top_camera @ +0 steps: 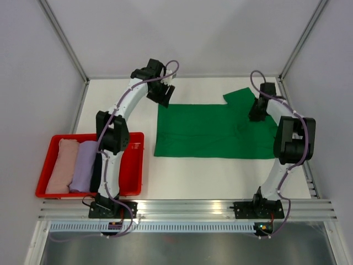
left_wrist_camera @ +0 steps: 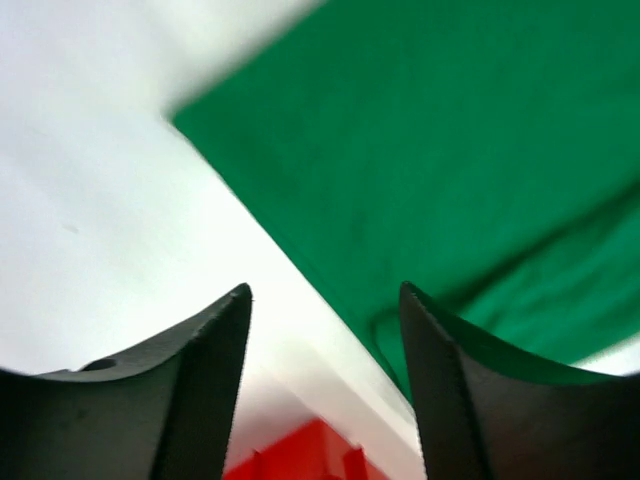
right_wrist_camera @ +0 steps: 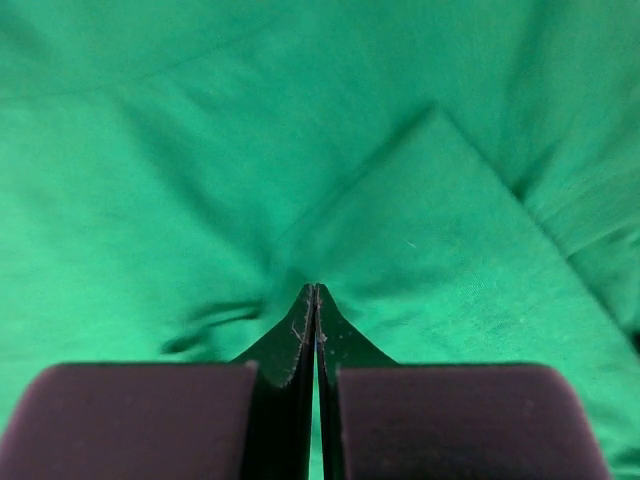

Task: Roll the t-shirts
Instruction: Fold the tshirt

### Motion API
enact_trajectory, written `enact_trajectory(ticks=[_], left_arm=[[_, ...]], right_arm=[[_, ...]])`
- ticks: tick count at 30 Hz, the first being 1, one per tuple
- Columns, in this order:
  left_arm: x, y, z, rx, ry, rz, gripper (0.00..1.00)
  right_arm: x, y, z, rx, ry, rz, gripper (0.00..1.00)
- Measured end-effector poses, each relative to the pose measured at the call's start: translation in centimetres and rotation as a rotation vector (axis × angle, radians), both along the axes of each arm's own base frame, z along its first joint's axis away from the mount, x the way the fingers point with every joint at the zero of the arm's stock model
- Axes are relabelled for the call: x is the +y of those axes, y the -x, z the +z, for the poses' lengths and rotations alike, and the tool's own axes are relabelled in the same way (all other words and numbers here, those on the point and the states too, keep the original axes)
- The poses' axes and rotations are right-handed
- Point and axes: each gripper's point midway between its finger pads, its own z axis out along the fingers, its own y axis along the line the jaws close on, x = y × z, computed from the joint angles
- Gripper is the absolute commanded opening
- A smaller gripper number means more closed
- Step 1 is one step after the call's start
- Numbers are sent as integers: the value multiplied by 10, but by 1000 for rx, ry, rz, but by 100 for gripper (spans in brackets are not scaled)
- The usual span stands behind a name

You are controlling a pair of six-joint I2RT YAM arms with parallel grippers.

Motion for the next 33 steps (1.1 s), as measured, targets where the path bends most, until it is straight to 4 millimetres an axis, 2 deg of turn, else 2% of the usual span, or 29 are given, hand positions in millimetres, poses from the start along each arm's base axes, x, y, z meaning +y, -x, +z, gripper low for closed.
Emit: enact_trajectory(ticks=[2, 4, 7, 9, 10, 12, 15, 17, 20, 24, 26, 28, 30, 31, 33], left_arm=[[1, -26, 10, -68, 3, 33, 70], [6, -45, 13, -107, -2, 77, 72], [16, -63, -5, -103, -21, 157, 74], [25, -69, -27, -71, -42, 201, 77], [28, -69, -38, -50, -48, 216, 77], [33, -69, -61, -8, -63, 238, 78], [36, -70, -84, 26, -77, 262, 80], [34, -71, -92, 38, -74, 272, 81], [28, -76, -89, 25, -45, 278, 81], [16, -78, -85, 28, 18, 276, 81], [11, -77, -90, 44, 40, 276, 79], [8, -81, -89, 36, 53, 279, 77], [6, -86, -89, 28, 65, 281, 73], [5, -88, -90, 24, 71, 282, 65], [4, -90, -90, 22, 83, 283, 58]], right_arm=[[-1, -19, 24, -37, 1, 7, 10], [-6, -60, 67, -137, 9, 9, 22], [-17, -136, 135, -343, 28, -8, 41], [-24, -168, 156, -422, 32, -30, 52], [-28, -180, 158, -445, 27, -46, 53], [-34, -194, 147, -442, 9, -81, 56], [-47, -205, 97, -375, -13, -162, 66], [-54, -202, 55, -302, -17, -209, 70], [-63, -196, 3, -207, -13, -249, 72], [-64, -211, 23, -269, -24, -257, 71], [-62, -211, 17, -258, -28, -253, 70], [-61, -208, 0, -226, -25, -248, 69], [-58, -210, 2, -235, -35, -234, 67], [-57, -211, 1, -238, -38, -230, 65], [-54, -211, 1, -237, -44, -219, 61]])
